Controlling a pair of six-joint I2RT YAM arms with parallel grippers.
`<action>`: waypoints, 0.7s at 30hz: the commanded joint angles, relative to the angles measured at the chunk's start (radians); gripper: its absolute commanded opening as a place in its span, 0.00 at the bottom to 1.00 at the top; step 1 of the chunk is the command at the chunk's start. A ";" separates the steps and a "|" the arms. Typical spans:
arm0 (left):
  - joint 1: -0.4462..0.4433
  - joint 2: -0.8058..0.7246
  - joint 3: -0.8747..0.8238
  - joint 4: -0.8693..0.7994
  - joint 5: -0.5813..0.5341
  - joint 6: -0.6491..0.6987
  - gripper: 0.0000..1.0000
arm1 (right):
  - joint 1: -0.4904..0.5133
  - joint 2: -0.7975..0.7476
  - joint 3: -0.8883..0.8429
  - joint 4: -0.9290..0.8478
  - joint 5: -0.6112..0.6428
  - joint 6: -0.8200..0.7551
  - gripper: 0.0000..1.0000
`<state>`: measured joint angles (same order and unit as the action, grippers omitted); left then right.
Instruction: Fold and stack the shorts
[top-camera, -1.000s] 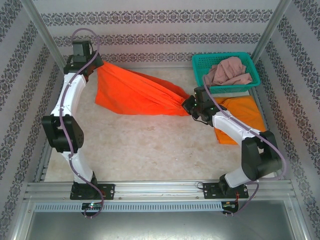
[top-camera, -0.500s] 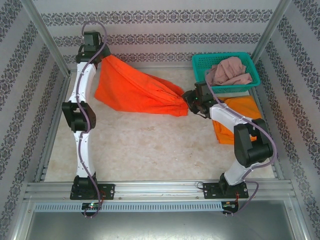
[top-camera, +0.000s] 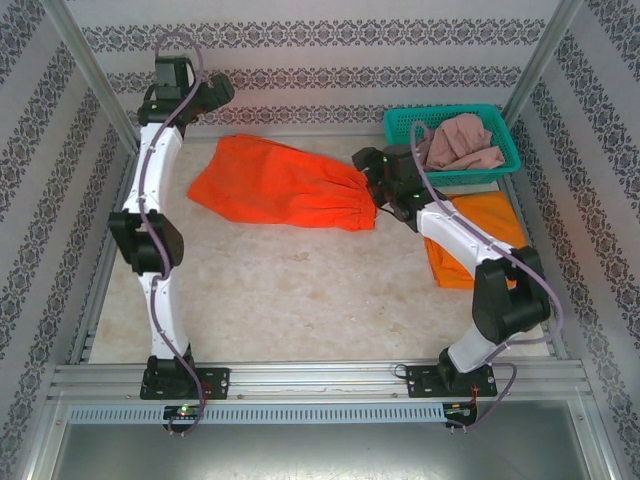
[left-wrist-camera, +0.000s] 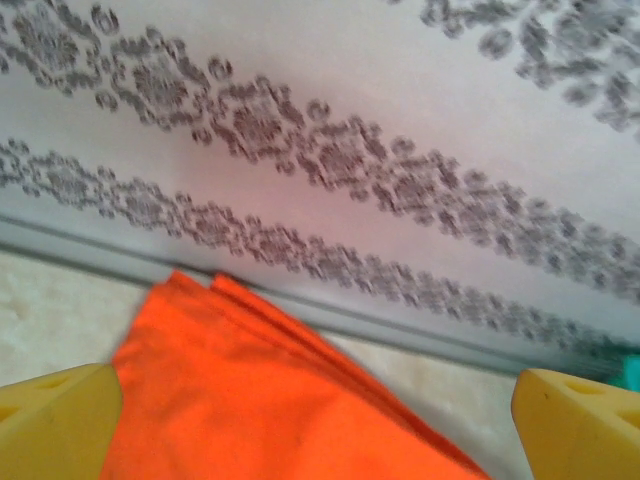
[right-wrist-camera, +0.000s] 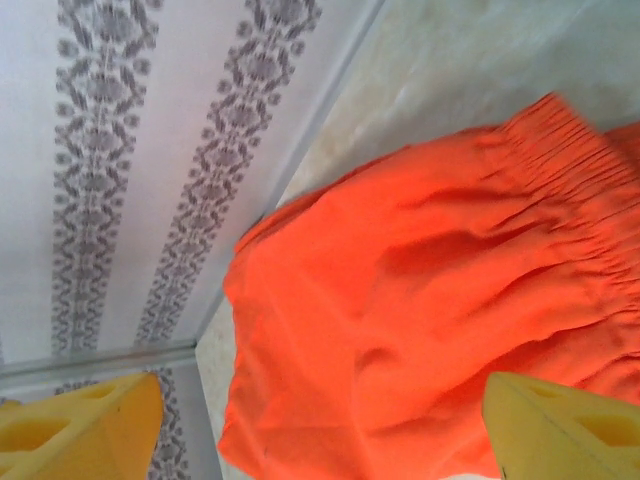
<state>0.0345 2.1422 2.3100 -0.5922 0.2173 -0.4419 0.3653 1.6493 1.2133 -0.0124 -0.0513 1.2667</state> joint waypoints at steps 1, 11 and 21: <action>0.003 -0.129 -0.324 0.216 0.101 -0.059 1.00 | 0.020 0.136 0.098 -0.047 -0.115 -0.086 0.83; 0.005 -0.160 -0.837 0.606 0.097 -0.111 1.00 | 0.019 0.360 0.262 -0.145 -0.183 -0.188 0.84; 0.023 -0.110 -0.984 0.611 0.039 -0.123 1.00 | -0.003 0.366 0.143 -0.140 -0.182 -0.216 0.84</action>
<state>0.0410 2.0579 1.3609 -0.0242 0.2913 -0.5510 0.3687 2.0167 1.3911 -0.1337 -0.2260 1.0832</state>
